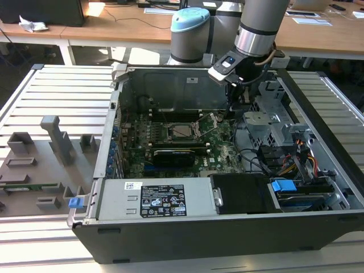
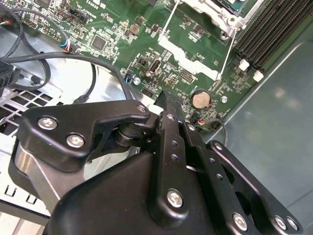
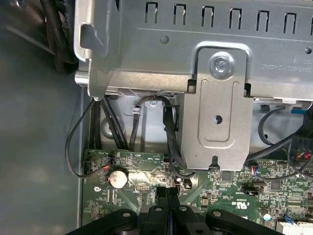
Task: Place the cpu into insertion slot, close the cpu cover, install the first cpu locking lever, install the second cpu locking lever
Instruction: 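Close the cpu cover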
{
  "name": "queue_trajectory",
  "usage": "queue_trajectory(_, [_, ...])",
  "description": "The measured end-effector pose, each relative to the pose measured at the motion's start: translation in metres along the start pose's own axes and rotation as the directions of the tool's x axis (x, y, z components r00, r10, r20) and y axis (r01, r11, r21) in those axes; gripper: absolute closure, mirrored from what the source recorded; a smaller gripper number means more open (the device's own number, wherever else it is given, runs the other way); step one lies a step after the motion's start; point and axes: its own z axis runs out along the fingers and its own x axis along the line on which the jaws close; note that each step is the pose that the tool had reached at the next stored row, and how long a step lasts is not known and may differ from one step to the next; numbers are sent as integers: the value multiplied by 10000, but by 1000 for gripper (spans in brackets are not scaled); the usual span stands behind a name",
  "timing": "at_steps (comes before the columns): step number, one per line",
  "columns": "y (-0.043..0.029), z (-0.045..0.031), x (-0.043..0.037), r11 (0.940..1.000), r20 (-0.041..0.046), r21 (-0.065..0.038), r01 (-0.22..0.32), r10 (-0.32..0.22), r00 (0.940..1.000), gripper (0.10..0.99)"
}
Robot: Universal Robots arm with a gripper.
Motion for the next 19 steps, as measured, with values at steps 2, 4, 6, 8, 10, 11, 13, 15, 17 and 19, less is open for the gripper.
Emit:
queue_trajectory(2, [1, 52, 1, 10000, 0, 0, 0, 0, 10000, 980])
queue_trajectory(4, [-1, 82, 2, 10000, 0, 0, -3, 3, 10000, 980])
queue_trajectory(6, [-12, 105, 3, 10000, 1, 0, -1, 1, 10000, 980])
queue_trajectory(8, [-31, 128, 4, 10000, 0, 0, -1, 1, 10000, 980])
queue_trajectory(10, [-80, 155, 8, 10000, 1, 0, 1, -1, 10000, 980])
queue_trajectory(11, [-111, 163, 9, 10000, 0, 0, 0, 0, 10000, 980])
queue_trajectory(13, [-170, 173, 13, 10000, -1, 0, 1, -1, 10000, 980])
queue_trajectory(15, [-204, 175, 14, 10000, 2, -1, -1, 1, 10000, 980])
queue_trajectory(17, [-220, 176, 15, 10000, 1, 0, -1, 1, 10000, 980])
queue_trajectory(19, [-237, 177, 16, 10000, 1, 0, 0, 0, 10000, 980])
